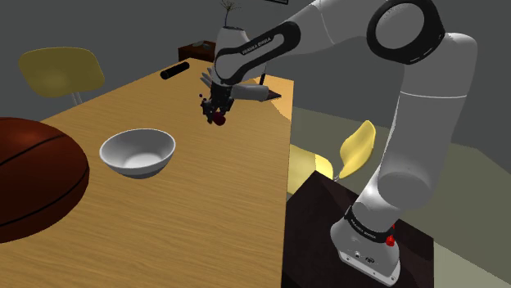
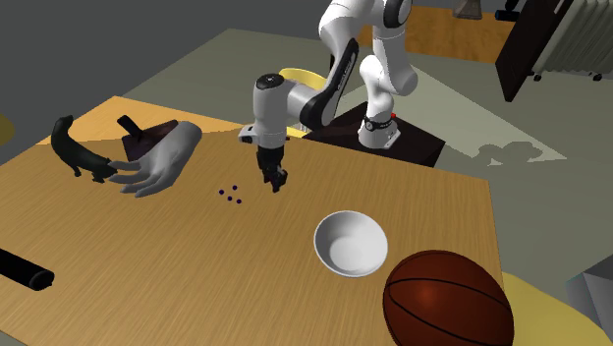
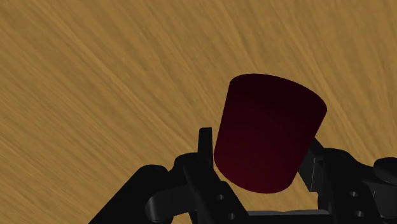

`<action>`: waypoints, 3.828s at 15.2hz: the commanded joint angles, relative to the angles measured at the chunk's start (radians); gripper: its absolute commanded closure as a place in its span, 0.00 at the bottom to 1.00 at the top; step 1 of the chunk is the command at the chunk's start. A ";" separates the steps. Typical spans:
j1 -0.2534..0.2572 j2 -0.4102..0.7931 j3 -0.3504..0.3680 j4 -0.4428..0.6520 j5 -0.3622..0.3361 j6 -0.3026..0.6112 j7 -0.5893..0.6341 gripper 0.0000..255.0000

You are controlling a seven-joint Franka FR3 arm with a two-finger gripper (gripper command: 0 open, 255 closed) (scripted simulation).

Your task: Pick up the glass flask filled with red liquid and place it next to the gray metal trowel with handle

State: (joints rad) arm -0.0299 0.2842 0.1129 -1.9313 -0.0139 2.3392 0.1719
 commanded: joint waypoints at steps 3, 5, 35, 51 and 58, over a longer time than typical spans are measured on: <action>-0.001 -0.023 0.001 0.024 0.003 -0.047 -0.001 1.00; -0.001 -0.035 0.002 0.036 0.005 -0.071 -0.002 1.00; -0.164 -0.040 -0.092 0.276 0.066 -0.324 -0.279 1.00; -0.323 0.158 -0.157 0.502 0.117 -0.368 -0.513 1.00; -0.323 0.175 -0.156 0.435 0.121 -0.283 -0.521 1.00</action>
State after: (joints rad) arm -0.3518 0.4570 -0.0421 -1.4887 0.1062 2.0430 -0.3477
